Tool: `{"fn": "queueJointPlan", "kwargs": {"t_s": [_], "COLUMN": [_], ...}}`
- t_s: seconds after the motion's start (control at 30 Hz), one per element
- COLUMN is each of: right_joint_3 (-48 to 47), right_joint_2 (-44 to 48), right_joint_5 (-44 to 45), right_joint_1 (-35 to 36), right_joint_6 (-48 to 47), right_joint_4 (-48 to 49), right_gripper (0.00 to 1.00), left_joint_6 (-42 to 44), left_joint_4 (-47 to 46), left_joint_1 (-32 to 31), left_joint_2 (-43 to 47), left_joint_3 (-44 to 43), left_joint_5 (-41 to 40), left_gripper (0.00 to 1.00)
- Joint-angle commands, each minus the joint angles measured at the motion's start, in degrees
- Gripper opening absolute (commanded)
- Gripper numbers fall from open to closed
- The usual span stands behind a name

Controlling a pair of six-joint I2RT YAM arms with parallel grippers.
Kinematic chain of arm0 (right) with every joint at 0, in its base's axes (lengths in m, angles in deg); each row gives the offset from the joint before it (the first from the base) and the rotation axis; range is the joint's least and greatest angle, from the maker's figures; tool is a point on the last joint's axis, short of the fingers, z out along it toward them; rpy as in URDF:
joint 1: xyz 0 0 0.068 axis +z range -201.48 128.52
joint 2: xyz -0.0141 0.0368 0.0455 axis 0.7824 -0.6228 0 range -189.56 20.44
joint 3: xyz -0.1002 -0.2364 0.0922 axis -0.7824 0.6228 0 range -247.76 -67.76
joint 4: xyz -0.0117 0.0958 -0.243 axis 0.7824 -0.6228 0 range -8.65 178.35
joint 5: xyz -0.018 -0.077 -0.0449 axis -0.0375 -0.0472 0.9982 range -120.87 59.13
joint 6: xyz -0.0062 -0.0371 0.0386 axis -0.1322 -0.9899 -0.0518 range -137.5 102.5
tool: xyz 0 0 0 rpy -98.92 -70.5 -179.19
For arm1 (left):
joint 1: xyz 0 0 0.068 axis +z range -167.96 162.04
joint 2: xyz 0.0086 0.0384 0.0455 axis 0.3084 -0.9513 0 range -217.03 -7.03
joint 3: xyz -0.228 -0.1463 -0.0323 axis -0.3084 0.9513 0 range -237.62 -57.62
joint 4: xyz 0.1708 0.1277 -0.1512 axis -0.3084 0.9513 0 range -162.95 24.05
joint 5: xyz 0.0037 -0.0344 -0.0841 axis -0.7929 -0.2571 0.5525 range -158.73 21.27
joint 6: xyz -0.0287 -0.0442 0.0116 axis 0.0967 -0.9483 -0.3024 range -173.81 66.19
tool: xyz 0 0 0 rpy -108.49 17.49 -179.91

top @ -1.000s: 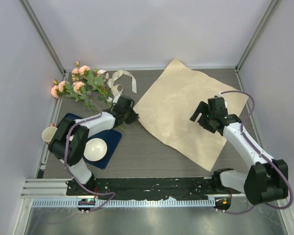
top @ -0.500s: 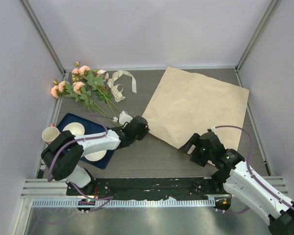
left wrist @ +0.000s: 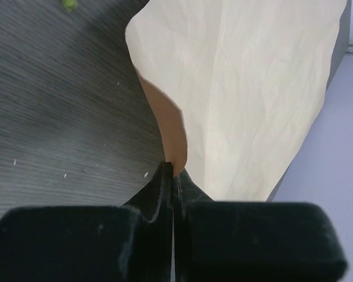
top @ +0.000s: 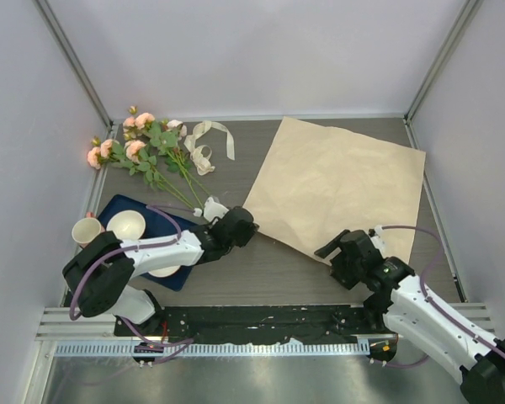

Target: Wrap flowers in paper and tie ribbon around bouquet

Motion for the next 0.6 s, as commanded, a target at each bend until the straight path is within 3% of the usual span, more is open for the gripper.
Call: {"fn": "queueJointPlan", "kwargs": {"t_s": [0.0, 0.27, 0.57], "right_joint_3": [-3.57, -4.45, -6.56], "right_joint_2": [-3.86, -5.98, -6.59], "right_joint_5": [6.99, -0.74, 1.18], "right_joint_1": [-1.61, -18.03, -27.72], "right_joint_6": [-4.31, -15.12, -24.88], "right_joint_4": [2.35, 3.32, -0.38], "right_gripper": [0.91, 0.92, 0.93], "left_joint_6": [-1.67, -3.52, -1.24], "left_joint_4": [-1.67, -1.67, -3.87], "left_joint_1": [-2.39, -10.65, -14.44], "left_joint_2": [2.86, 1.20, -10.58], "left_joint_3": [2.09, 2.54, -7.38], "left_joint_5": [-3.53, -7.50, -5.04], "left_gripper": [0.00, 0.00, 0.00]}}
